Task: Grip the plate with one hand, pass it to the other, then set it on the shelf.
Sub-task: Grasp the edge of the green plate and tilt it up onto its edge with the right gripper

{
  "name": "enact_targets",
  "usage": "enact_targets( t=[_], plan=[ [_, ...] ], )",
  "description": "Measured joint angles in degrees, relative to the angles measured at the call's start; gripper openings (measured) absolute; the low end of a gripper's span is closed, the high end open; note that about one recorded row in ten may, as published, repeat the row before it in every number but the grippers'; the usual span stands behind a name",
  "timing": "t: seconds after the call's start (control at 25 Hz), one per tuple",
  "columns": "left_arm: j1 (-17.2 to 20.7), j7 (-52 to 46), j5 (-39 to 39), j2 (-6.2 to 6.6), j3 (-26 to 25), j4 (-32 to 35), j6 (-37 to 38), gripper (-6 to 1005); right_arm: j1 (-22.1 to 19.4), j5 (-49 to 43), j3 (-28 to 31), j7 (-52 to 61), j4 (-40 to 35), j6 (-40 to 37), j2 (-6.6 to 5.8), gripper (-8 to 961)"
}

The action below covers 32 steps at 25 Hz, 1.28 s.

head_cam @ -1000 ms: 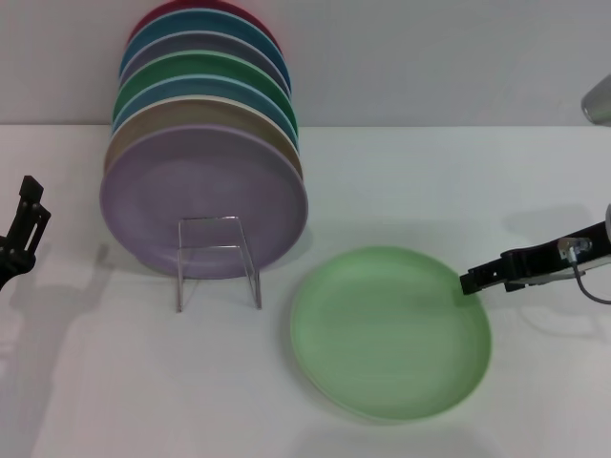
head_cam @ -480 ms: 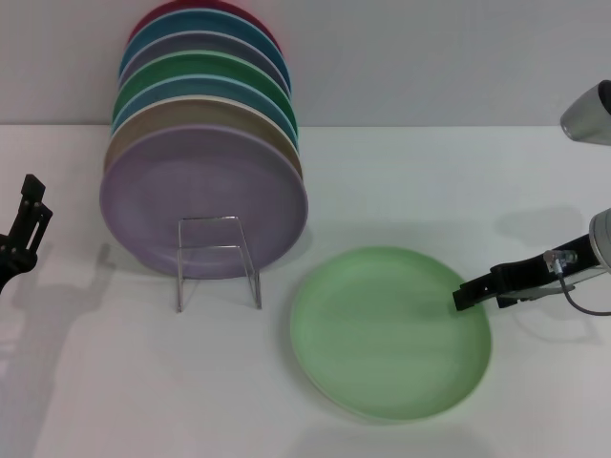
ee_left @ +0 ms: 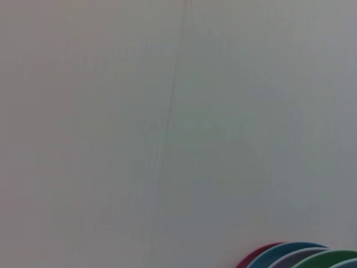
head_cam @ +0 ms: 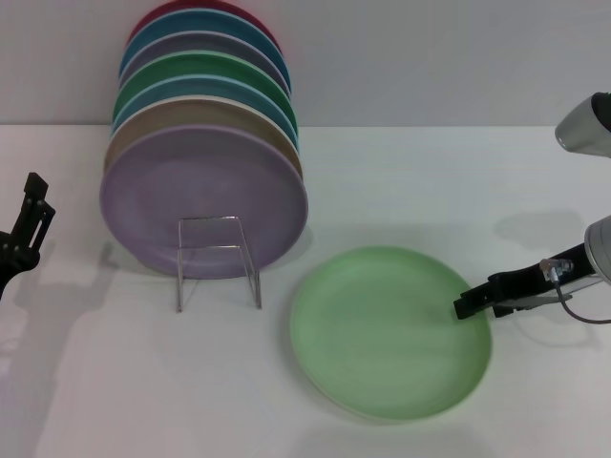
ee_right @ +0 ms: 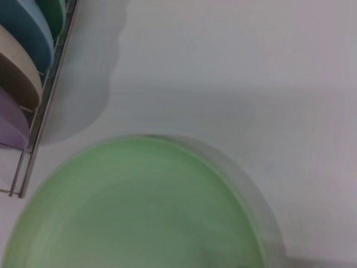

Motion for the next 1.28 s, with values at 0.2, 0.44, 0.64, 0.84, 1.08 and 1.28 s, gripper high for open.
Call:
enact_targets(
  t=[0.2, 0.44, 0.64, 0.84, 1.08, 1.28],
  plan=[
    [0.0, 0.0, 0.0, 0.0, 0.0, 0.0, -0.1, 784, 0.3, 0.0, -0.1, 0.0, -0.7, 0.0, 0.03, 581],
    [0.3, 0.0, 0.0, 0.0, -0.1, 0.0, -0.1, 784, 0.6, 0.0, -0.2, 0.2, -1.1, 0.1, 0.08, 361],
    [0.4, 0.0, 0.0, 0.02, -0.2, 0.0, -0.1, 784, 0.6, 0.0, -0.3, 0.3, -1.3, 0.1, 0.13, 219],
    [0.4, 0.1, 0.0, 0.08, -0.3, 0.0, 0.0, 785, 0.7, 0.0, -0.8, 0.4, -1.9, 0.0, 0.2, 220],
    [0.5, 0.2, 0.0, 0.09, -0.2, 0.0, 0.0, 784, 0.8, 0.0, -0.9, 0.4, -2.2, -0.2, 0.26, 207],
    [0.5, 0.2, 0.0, 0.09, -0.2, 0.1, 0.1, 784, 1.0, -0.9, -1.0, 0.2, -2.8, -0.5, 0.47, 195]
  ],
)
